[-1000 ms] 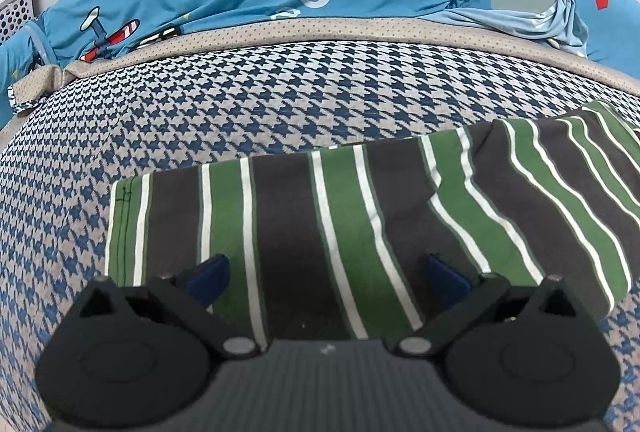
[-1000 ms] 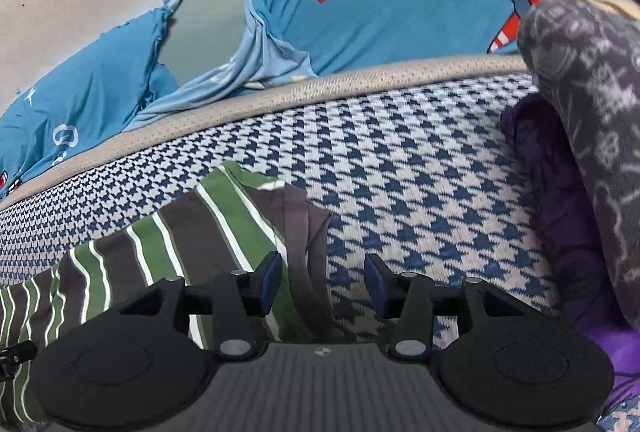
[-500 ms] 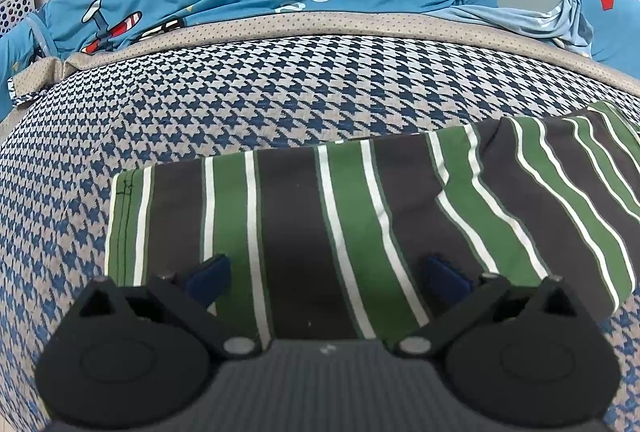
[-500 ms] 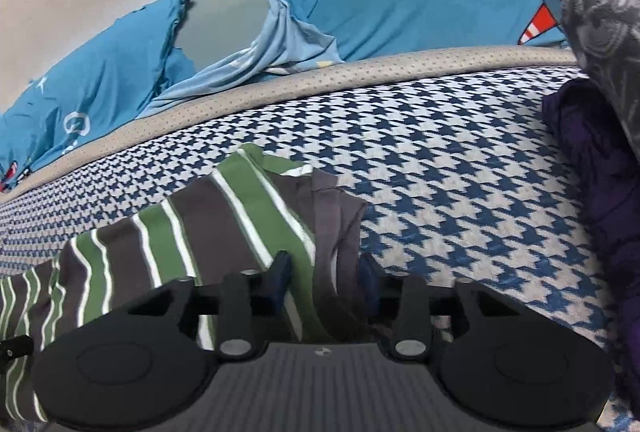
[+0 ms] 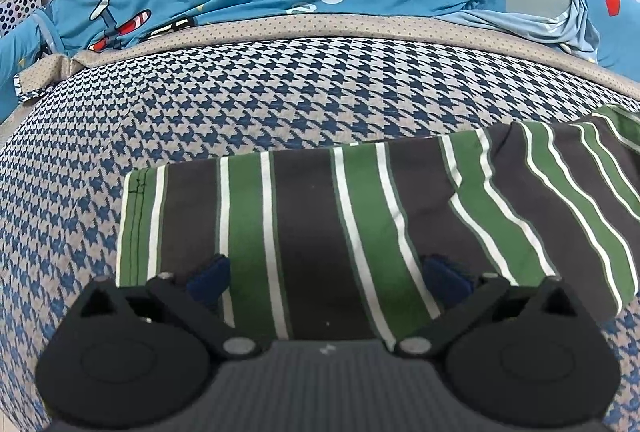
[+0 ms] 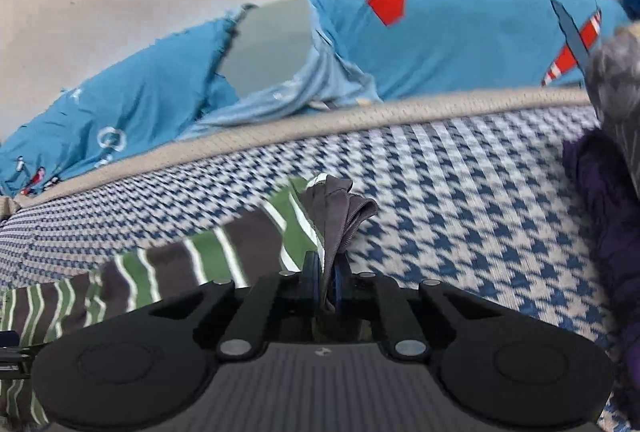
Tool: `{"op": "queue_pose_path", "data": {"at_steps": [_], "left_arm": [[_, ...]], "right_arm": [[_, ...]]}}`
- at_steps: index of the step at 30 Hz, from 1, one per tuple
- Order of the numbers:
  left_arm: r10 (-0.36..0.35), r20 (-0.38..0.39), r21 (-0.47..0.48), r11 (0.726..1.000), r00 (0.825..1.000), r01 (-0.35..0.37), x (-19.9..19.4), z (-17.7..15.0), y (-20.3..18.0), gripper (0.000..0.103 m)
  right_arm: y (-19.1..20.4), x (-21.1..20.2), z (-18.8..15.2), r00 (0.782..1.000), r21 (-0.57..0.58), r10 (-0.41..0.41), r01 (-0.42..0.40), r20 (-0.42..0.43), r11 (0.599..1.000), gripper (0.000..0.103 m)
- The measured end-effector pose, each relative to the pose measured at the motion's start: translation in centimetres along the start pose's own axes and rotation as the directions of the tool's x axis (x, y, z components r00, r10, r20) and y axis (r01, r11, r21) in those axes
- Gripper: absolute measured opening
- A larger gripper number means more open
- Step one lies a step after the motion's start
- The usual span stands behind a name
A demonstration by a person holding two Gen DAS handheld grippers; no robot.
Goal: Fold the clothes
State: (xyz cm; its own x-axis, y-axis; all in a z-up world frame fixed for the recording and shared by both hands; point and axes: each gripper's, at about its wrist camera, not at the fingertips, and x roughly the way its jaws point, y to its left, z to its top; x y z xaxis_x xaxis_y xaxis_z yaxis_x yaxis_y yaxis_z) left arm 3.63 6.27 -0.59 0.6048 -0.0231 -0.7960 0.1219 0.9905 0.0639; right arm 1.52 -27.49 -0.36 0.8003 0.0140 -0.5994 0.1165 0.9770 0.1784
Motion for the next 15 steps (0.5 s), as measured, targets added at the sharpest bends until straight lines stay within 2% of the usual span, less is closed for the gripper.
{"op": "queue_pose_path", "data": {"at_steps": [9, 15], "left_arm": [[0.003, 0.005, -0.015, 1.000, 1.000, -0.003, 0.0, 0.0, 0.7, 0.103], [0.007, 0.006, -0.030, 1.000, 1.000, -0.007, 0.1, 0.0, 1.5, 0.103]], "right_arm": [[5.0, -1.9, 0.0, 0.993, -0.126, 0.087, -0.077, 0.074, 0.989, 0.009], [8.5, -2.8, -1.0, 0.983, -0.242, 0.164, -0.139, 0.083, 0.960, 0.009]]}}
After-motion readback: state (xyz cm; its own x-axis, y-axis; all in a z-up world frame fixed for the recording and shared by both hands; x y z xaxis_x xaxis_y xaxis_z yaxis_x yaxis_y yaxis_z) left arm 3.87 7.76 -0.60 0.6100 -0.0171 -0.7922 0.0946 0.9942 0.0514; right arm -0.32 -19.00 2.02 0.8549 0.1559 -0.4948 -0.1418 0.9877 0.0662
